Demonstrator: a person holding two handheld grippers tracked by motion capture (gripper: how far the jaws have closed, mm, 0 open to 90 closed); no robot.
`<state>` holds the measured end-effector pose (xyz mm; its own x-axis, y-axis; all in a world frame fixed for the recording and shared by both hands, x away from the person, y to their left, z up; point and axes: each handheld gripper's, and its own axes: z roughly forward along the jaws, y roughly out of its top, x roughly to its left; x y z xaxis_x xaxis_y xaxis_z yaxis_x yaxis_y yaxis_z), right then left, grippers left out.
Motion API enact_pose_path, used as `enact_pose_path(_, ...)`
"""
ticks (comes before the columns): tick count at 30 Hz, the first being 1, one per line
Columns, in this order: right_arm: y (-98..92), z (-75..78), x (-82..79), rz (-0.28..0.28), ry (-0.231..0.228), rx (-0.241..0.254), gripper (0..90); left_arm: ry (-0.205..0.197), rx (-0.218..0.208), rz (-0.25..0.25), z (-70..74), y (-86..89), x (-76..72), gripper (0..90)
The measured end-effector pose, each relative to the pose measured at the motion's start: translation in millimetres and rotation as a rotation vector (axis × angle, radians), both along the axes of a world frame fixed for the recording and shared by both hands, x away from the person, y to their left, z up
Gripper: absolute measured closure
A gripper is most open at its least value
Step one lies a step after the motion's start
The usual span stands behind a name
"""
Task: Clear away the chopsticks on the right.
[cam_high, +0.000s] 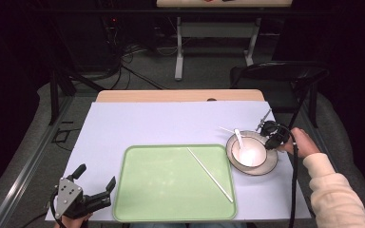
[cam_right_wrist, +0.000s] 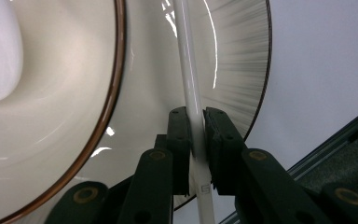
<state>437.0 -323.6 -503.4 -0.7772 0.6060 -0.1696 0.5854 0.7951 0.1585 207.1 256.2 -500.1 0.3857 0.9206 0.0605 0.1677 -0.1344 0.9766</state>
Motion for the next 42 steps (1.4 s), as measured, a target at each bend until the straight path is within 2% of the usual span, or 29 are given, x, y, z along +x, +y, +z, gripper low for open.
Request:
enact_pose_path(11, -4.7, -2.0, -3.8, -0.078, -0.031, 0.049, 83.3, -0.001, 0.001, 0.0, 0.0, -0.1, 0.0, 0.0)
enact_pose_path(15, -4.4, -0.5, -5.9, -0.108, -0.045, 0.047, 83.3, -0.002, 0.0, 0.002, 0.1, 0.2, -0.2, 0.0)
enact_pose_path(17, -4.3, 3.8, -8.5, -0.135, -0.06, 0.055, 83.3, -0.002, 0.0, 0.002, 0.1, 0.0, -0.1, 0.0)
enact_pose_path(22, -5.0, 17.4, -14.6, -0.162, -0.095, 0.071, 83.4, -0.002, -0.002, 0.003, 0.0, -0.2, 0.0, 0.0)
enact_pose_path(24, -6.4, 25.0, -16.2, -0.166, -0.115, 0.076, 83.3, -0.001, 0.0, 0.002, 0.1, -0.1, 0.0, 0.0)
enact_pose_path(27, -6.1, 39.0, -21.3, -0.207, -0.143, 0.095, 83.3, -0.002, -0.001, 0.003, 0.1, 0.0, -0.1, 0.0)
enact_pose_path(32, -4.9, 54.4, -26.8, -0.238, -0.174, 0.09, 83.4, -0.001, 0.0, 0.002, 0.1, -0.1, 0.0, 0.0)
enact_pose_path(36, -0.1, 62.6, -31.5, -0.241, -0.193, 0.078, 83.3, -0.002, -0.001, 0.003, 0.1, 0.0, -0.2, 0.0)
enact_pose_path(41, 4.4, 70.4, -35.9, -0.26, -0.212, 0.084, 83.4, -0.002, -0.003, 0.004, 0.0, -0.1, -0.1, 0.0)
enact_pose_path(42, 5.9, 75.8, -38.4, -0.261, -0.214, 0.087, 83.4, -0.002, -0.003, 0.003, 0.0, -0.1, 0.0, 0.0)
